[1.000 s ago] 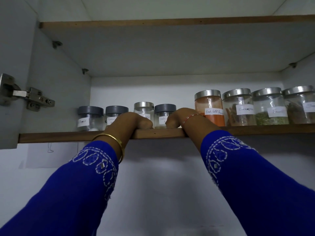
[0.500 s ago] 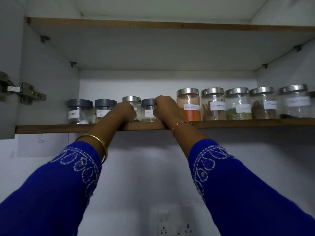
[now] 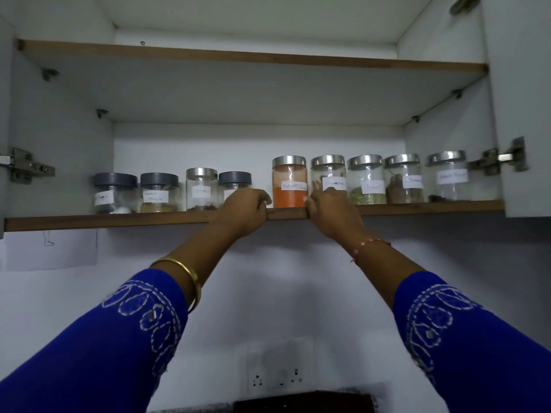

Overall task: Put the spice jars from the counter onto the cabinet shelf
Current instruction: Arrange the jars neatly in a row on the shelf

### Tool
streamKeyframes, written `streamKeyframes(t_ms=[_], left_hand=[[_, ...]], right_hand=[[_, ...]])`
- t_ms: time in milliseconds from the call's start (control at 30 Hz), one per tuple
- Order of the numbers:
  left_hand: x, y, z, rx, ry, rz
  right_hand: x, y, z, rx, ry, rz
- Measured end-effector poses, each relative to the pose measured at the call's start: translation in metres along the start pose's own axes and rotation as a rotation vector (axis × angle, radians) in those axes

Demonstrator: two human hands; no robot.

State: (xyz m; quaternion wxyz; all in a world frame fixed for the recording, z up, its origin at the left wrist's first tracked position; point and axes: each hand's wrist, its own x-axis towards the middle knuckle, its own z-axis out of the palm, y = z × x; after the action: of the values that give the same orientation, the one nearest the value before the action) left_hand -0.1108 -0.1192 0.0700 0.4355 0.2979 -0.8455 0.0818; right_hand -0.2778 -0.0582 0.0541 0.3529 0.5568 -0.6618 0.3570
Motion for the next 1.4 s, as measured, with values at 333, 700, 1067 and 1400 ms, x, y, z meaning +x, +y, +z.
streamKeyframes(t_ms=[333, 700, 1067, 1400], left_hand=[[0.027, 0.056, 0.031, 0.189, -0.332, -0.05], [0.055, 0.049, 0.044, -0.026, -0.463, -0.186], [0.052, 0.046, 0.043, 0.005, -0.451, -0.168], [0.054, 0.049, 0.041, -0.049, -0.476, -0.199]], right_hand=[[0.022, 0.035, -0.019, 0.078, -0.436, 0.126], [0.042, 0.029, -0.011, 0.191, -0.593, 0.16], [0.032, 0.021, -0.021, 0.169, -0.554, 0.229], [0.034, 0.025, -0.022, 0.164, -0.565, 0.242]])
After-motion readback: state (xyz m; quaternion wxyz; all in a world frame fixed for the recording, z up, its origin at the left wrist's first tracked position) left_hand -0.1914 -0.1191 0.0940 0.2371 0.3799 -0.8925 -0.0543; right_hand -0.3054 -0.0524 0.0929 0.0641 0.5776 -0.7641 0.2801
